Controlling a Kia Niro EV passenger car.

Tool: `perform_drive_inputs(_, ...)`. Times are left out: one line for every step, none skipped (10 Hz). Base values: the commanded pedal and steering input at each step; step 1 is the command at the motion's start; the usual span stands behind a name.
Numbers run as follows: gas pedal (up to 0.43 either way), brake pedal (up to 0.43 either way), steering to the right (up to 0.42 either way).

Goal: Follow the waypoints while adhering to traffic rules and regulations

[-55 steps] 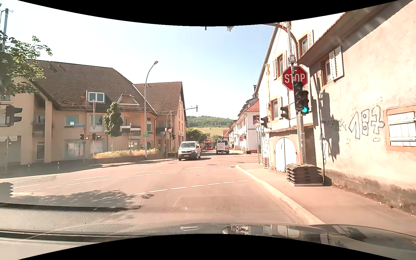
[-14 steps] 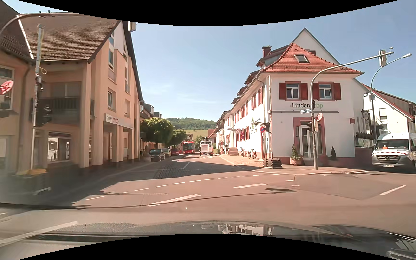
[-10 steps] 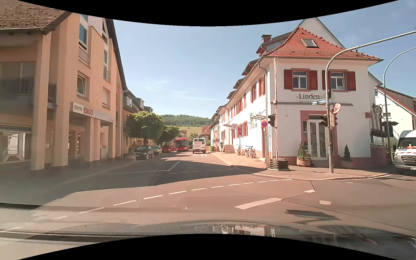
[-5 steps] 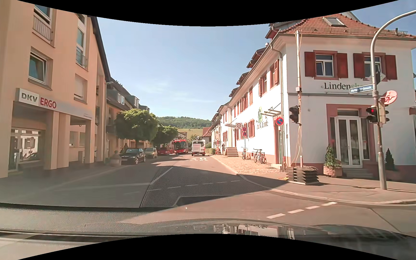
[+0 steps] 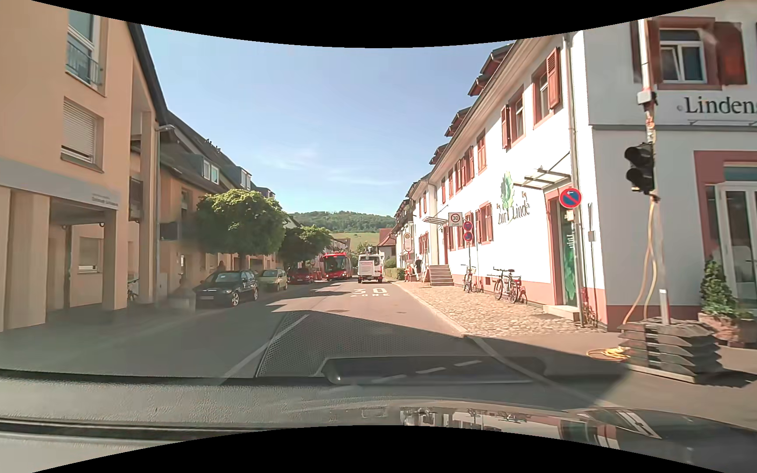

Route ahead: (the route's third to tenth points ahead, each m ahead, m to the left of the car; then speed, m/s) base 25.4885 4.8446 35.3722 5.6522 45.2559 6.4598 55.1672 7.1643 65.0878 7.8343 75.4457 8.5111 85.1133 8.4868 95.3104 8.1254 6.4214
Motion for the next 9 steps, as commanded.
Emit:
perform_drive_inputs(0.028,0.0,-0.049)
perform_drive_inputs(0.028,0.0,-0.047)
perform_drive_inputs(0.028,0.0,-0.045)
perform_drive_inputs(0.028,0.0,-0.043)
perform_drive_inputs(0.028,0.0,-0.036)
perform_drive_inputs(0.028,0.0,-0.027)
perform_drive_inputs(0.028,0.0,-0.018)
perform_drive_inputs(0.039,0.0,-0.015)
perform_drive_inputs(0.039,0.0,-0.014)
